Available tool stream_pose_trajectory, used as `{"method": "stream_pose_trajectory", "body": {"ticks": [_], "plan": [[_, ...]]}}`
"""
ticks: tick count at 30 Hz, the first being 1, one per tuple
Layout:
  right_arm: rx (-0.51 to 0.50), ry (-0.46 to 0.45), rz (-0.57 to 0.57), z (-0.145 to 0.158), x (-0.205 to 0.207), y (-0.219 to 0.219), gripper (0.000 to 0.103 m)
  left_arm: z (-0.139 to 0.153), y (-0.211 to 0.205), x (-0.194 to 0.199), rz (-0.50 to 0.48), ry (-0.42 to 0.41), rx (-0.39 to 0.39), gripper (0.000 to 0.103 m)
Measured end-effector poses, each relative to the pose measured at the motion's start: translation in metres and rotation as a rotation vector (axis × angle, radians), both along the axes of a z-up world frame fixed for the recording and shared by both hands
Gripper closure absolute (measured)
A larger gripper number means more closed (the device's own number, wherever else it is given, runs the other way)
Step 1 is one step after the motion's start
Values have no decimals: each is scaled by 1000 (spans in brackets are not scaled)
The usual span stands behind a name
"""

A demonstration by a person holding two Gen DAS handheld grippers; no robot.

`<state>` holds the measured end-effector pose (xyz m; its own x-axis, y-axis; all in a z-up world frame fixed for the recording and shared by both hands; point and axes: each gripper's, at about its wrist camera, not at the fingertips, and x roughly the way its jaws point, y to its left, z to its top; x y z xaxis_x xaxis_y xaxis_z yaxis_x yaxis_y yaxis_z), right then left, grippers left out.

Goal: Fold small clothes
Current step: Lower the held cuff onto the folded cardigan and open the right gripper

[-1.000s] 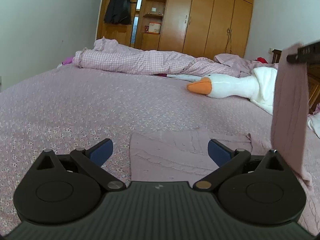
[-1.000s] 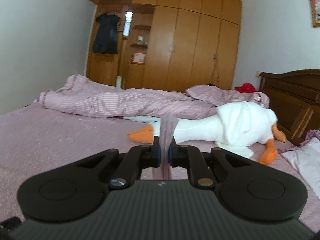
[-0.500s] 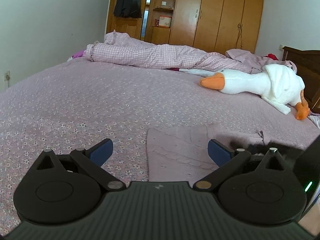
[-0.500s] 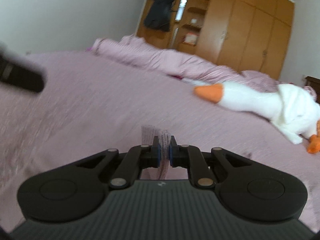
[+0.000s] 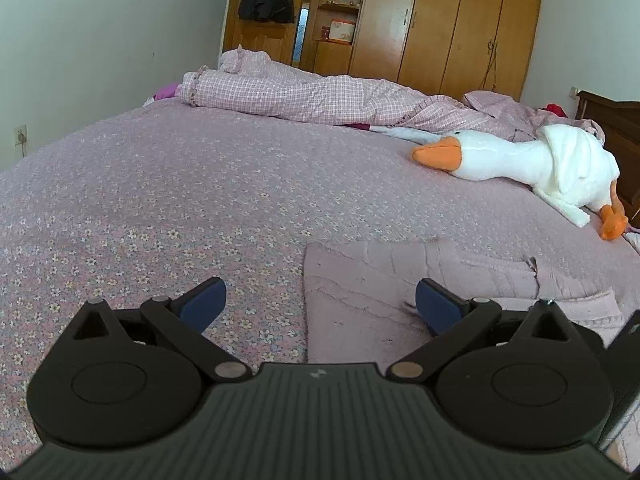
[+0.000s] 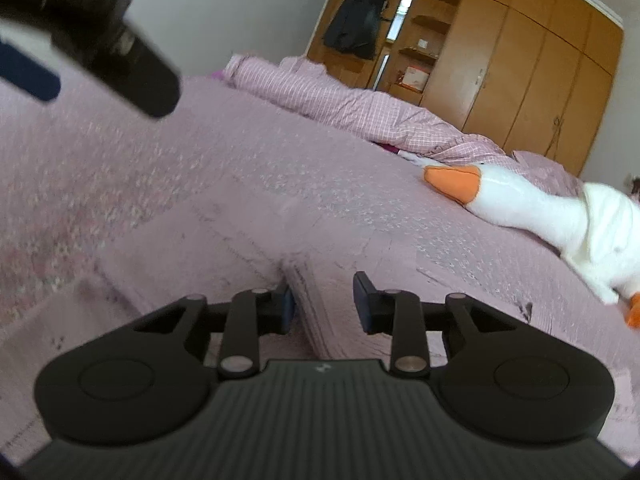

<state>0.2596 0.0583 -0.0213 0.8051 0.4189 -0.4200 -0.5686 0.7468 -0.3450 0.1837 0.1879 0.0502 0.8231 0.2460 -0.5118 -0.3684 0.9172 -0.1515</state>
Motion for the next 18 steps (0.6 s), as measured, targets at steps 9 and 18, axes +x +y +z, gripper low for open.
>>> {"method": "stream_pose_trajectory", "body": {"ticks": [9,18], "plan": [[-119,-49,57,-4,-18,22,91,-1,2,1,12,2,-26,0],[-54,7,59,1,-18,24,91,1,2,-4,14,-11,-31,0]]}}
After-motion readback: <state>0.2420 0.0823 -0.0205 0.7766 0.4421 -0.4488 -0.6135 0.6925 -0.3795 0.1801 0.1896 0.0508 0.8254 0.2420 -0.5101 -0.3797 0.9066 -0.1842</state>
